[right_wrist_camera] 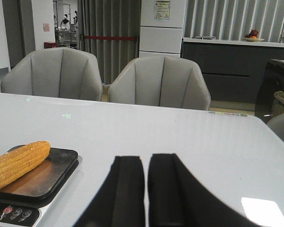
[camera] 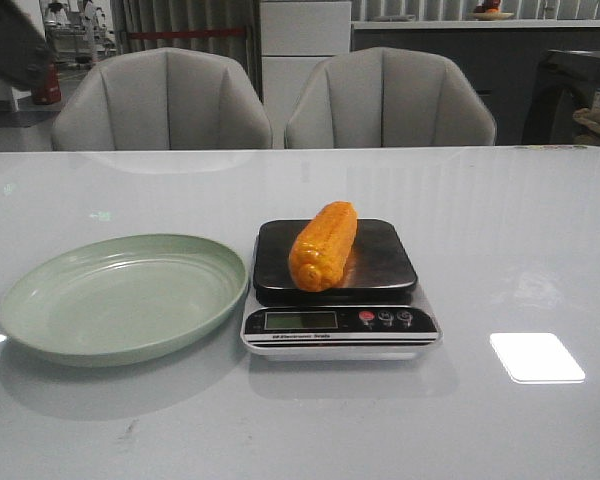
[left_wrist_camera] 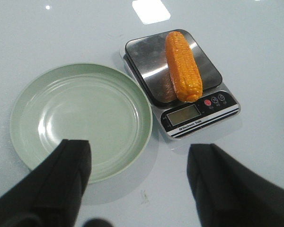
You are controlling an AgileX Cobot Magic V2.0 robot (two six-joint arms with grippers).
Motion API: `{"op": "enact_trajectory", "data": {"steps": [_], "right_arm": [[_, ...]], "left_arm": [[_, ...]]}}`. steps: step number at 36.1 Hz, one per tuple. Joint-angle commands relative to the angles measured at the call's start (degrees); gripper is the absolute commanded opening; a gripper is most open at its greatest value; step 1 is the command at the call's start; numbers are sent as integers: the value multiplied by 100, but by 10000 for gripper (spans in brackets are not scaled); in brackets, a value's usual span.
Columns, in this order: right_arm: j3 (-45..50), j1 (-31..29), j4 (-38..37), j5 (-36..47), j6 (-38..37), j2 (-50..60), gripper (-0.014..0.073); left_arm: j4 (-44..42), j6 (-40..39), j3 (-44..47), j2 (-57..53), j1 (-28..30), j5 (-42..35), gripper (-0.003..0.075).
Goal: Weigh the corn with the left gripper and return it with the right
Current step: 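Lift the left gripper away from the scale and withdraw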
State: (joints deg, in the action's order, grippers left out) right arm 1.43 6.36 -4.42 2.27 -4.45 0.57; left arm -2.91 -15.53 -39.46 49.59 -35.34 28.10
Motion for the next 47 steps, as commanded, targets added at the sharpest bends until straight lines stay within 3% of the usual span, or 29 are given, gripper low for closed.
{"op": "enact_trajectory", "data": {"steps": [1,5,9,14,16,19,28,31,47], "right_arm": [[64,-37,-61,477,39,104,197],[64,-37,-61,477,39,104,197],[64,-37,-61,477,39,104,197],[64,-37,-61,477,39,104,197],[64,-37,-61,477,39,104,197],[64,-37,-61,483,39,107,197],[53,-30,-34,1391,-21,107,197],[-85,-30,127,1354,-127,69,197],[-2475,-30,162,-1664,-253,-1814,197]], "left_arm": [[-24,-46,285,-836,1,-329,491],[-24,-46,662,-1716,1,-89,484],[-133,17,972,-2528,1,137,419],[-386,120,1253,-3367,1,211,229],[-502,129,1377,-3731,1,211,99],[-643,129,1491,-4132,1,244,132],[-667,129,1605,-4737,1,287,114],[-667,129,1605,-4737,1,287,114],[-740,129,1664,-4737,1,113,114]]}}
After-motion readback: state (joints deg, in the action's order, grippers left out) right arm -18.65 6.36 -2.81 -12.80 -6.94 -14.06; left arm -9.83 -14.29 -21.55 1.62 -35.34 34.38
